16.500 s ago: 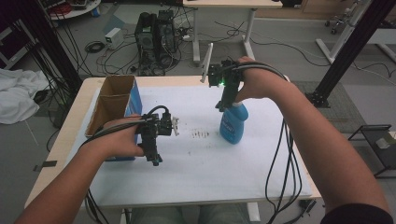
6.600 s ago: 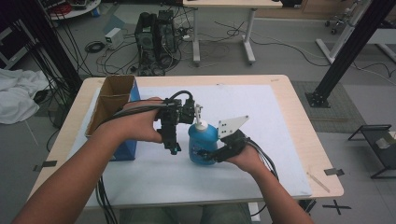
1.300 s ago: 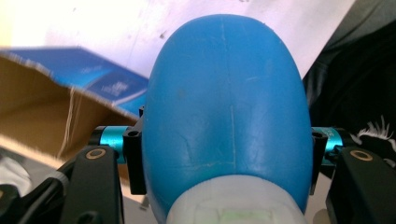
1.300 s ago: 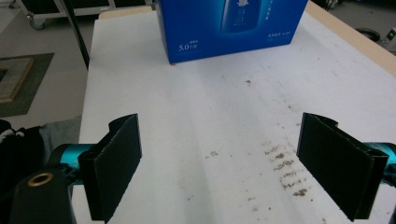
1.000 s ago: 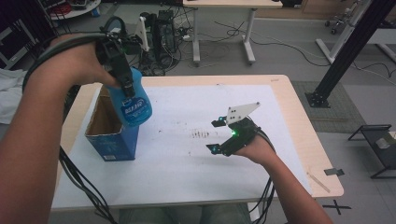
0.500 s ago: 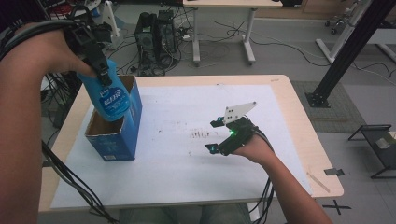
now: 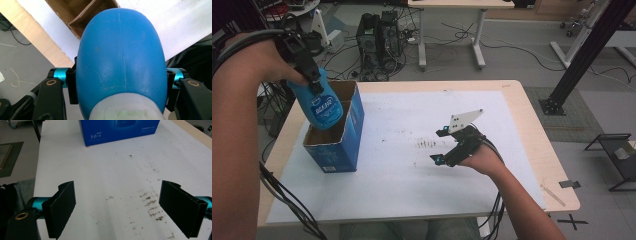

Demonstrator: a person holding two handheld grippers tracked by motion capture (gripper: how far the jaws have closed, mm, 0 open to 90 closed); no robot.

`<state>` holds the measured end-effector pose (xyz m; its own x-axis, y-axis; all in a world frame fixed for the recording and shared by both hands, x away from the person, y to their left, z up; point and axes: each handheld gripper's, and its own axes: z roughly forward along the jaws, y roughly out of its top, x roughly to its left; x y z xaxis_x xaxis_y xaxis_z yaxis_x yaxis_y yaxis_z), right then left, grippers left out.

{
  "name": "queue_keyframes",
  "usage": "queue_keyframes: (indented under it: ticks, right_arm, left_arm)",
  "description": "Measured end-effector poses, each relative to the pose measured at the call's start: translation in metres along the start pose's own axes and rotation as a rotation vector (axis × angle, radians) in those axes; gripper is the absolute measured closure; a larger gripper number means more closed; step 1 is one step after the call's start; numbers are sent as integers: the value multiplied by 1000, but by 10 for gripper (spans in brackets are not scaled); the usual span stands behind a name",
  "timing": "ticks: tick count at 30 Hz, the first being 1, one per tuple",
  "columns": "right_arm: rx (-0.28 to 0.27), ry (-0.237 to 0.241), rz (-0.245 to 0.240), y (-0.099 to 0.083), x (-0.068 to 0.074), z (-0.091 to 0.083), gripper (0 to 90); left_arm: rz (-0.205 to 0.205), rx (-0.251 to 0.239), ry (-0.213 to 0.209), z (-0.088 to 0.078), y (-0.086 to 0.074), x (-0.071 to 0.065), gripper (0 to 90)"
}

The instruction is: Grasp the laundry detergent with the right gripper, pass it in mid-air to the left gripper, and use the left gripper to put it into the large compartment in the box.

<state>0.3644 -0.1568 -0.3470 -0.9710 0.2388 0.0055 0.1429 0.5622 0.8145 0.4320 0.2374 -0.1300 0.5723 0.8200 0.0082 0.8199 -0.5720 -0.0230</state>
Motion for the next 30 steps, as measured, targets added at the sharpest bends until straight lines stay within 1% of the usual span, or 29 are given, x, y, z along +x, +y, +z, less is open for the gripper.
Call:
queue_keyframes:
  ticks: [4,5,6,7,8,9,10,11,12,13,14,15,17,18,19,20,21,22,23,24,25,26,27,28,30]
  right_arm:
    - [-2,-2,1,0,1,-1,131]
    - [-3,-3,-8,0,1,-1,131]
    - [-4,-5,-4,0,1,-1,131]
    - [-2,-6,-3,0,1,-2,131]
    - [-5,-4,-4,0,2,-1,131]
    - [-5,-5,-4,0,2,-1,131]
    - [5,-1,-5,0,2,-2,131]
    - [7,0,0,0,3,-2,131]
    - [3,-4,-8,1,3,-1,131]
    - [2,-4,-11,1,3,-1,131]
    - [3,-1,-4,1,3,-1,131]
    - [6,0,-4,1,3,-1,131]
    - [12,3,-8,2,3,0,131]
    - [20,6,-12,2,3,-1,131]
    - [26,8,-13,2,3,-1,131]
    - [25,7,-12,2,3,0,131]
    - [25,7,-12,2,3,0,131]
    - [24,5,-15,2,2,0,131]
    - [25,7,-10,2,3,0,131]
    - [25,6,-7,2,3,0,131]
    - [28,4,-14,2,2,0,131]
    - [30,3,-16,2,3,0,131]
    - [23,0,-24,2,2,1,131]
    - [22,2,-14,2,3,1,131]
    - [15,1,-12,2,3,0,131]
  left_arm:
    - [8,5,-2,11,1,2,386]
    - [33,26,-4,13,1,4,386]
    - [14,9,-7,17,1,4,386]
    - [12,6,-9,21,1,4,386]
    - [36,24,-6,23,2,7,386]
    - [28,17,-10,27,1,7,386]
    - [34,23,-14,30,1,8,386]
    - [20,15,-18,35,1,8,386]
    - [34,24,-20,38,2,10,386]
    - [34,24,-20,38,2,10,386]
    - [30,18,-21,46,2,11,386]
    - [21,12,-24,51,2,11,386]
    - [33,19,-18,59,3,13,386]
    - [33,19,-18,59,3,13,386]
    - [26,20,-20,69,5,12,386]
    - [29,25,-20,73,6,12,386]
    - [29,25,-20,73,6,12,385]
    - [49,36,-26,83,7,13,386]
    - [50,35,-23,86,8,12,386]
    - [64,44,-21,90,9,12,386]
    - [71,45,-24,95,10,12,386]
    - [88,55,-25,99,11,13,386]
    - [69,43,-31,103,11,11,386]
    - [99,58,-29,106,12,13,386]
    - [100,53,-25,113,13,12,386]
